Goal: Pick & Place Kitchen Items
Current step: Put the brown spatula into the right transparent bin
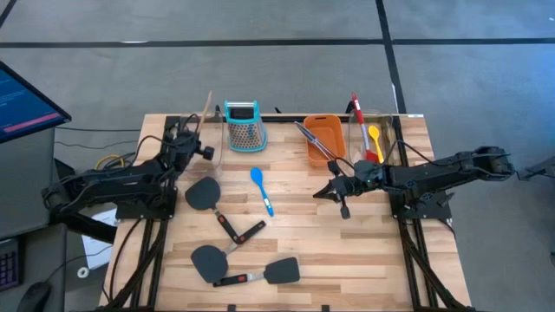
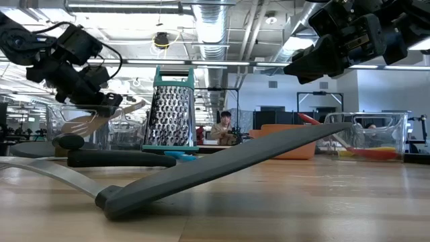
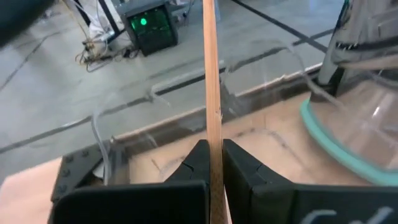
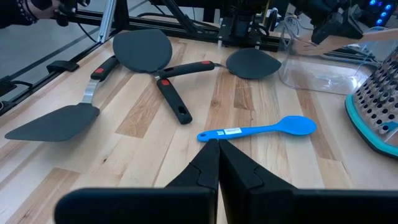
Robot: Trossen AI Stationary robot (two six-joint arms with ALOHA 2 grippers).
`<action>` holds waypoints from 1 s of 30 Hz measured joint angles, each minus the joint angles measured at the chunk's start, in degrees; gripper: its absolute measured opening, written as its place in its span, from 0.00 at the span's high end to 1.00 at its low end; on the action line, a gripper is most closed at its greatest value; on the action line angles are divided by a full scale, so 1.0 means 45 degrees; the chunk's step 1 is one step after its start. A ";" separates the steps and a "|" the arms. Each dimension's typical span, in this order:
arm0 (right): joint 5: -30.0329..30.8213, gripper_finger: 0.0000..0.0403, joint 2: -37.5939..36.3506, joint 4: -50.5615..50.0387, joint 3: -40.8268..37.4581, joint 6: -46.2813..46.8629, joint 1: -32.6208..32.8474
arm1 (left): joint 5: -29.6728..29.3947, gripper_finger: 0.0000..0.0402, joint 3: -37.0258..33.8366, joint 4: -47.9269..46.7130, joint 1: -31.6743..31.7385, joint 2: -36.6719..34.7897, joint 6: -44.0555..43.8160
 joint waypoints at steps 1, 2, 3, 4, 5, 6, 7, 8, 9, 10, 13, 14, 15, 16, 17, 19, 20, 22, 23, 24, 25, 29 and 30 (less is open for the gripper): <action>0.0000 1.00 0.0002 -0.0002 0.0000 0.0000 -0.0001 | 0.0031 1.00 -0.0079 0.0068 0.0027 0.0063 -0.0024; 0.0000 1.00 -0.0002 -0.0004 0.0000 0.0000 -0.0002 | 0.0132 1.00 -0.0164 0.0153 0.0027 0.0099 -0.0035; 0.0000 1.00 -0.0002 0.0000 0.0000 0.0004 0.0002 | 0.0160 1.00 -0.0234 0.0211 0.0027 0.0099 -0.0055; 0.0004 1.00 0.0002 -0.0005 0.0000 0.0000 -0.0002 | 0.0192 0.99 -0.0279 0.0256 0.0027 0.0099 -0.0061; 0.0000 1.00 -0.0002 -0.0005 0.0000 0.0000 -0.0008 | 0.0206 0.99 -0.0343 0.0359 0.0027 0.0098 -0.0061; 0.0004 1.00 -0.0002 -0.0005 0.0000 0.0000 -0.0007 | 0.0210 0.98 -0.0396 0.0367 0.0027 0.0094 -0.0066; 0.0005 1.00 -0.0002 -0.0005 0.0000 0.0003 -0.0007 | 0.0206 0.97 -0.0451 0.0354 0.0027 0.0099 -0.0061; 0.0005 1.00 0.0000 -0.0010 0.0000 0.0001 -0.0007 | 0.0206 0.96 -0.0500 0.0349 0.0027 0.0099 -0.0061; 0.0005 1.00 -0.0002 -0.0007 0.0000 0.0000 -0.0007 | 0.0206 0.95 -0.0542 0.0366 0.0027 0.0099 -0.0065; 0.0005 1.00 0.0001 -0.0015 0.0000 0.0000 -0.0007 | 0.0206 0.93 -0.0588 0.0377 0.0027 0.0099 -0.0065; 0.0005 1.00 -0.0002 -0.0043 0.0000 0.0000 -0.0007 | 0.0201 0.87 -0.0666 0.0358 0.0022 0.0099 -0.0314; 0.0005 1.00 -0.0002 -0.0048 0.0000 0.0000 -0.0007 | 0.0201 0.84 -0.0666 0.0363 0.0027 0.0099 -0.0383; 0.0005 1.00 -0.0002 -0.0049 0.0000 0.0000 -0.0007 | 0.0210 0.81 -0.0666 0.0363 0.0027 0.0099 -0.0544; 0.0005 1.00 -0.0001 -0.0049 0.0000 0.0000 -0.0007 | 0.0233 0.79 -0.0671 0.0380 0.0023 0.0099 -0.0657; 0.0005 1.00 -0.0001 -0.0049 0.0000 0.0003 -0.0007 | 0.0264 0.76 -0.0671 0.0411 0.0023 0.0099 -0.0770; 0.0005 1.00 -0.0002 -0.0049 0.0000 0.0002 -0.0007 | 0.0414 0.71 -0.0671 0.0467 0.0022 0.0099 -0.0992; 0.0005 1.00 -0.0002 -0.0049 0.0000 0.0000 -0.0006 | 0.0551 0.68 -0.0672 0.0536 0.0023 0.0099 -0.1035; 0.0005 1.00 -0.0002 -0.0049 0.0000 0.0005 -0.0002 | 0.0815 0.64 -0.0675 0.0865 0.0022 0.0099 -0.1310; 0.0005 1.00 -0.0002 -0.0049 0.0000 0.0005 -0.0002 | 0.0997 0.63 -0.0675 0.1133 0.0022 0.0099 -0.1449; 0.0005 1.00 -0.0002 -0.0049 0.0000 0.0005 0.0003 | 0.1185 0.61 -0.0675 0.1469 0.0022 0.0099 -0.1593; 0.0005 1.00 -0.0002 -0.0049 0.0000 0.0005 0.0002 | 0.1440 0.60 -0.0675 0.1894 0.0022 0.0089 -0.1635; 0.0005 1.00 -0.0002 -0.0049 0.0000 0.0005 0.0002 | 0.2169 0.59 -0.0671 0.3891 0.0007 0.0085 -0.1523; 0.0005 1.00 -0.0002 -0.0049 0.0000 0.0005 0.0002 | 0.2253 0.60 -0.0674 0.4323 0.0007 0.0084 -0.1429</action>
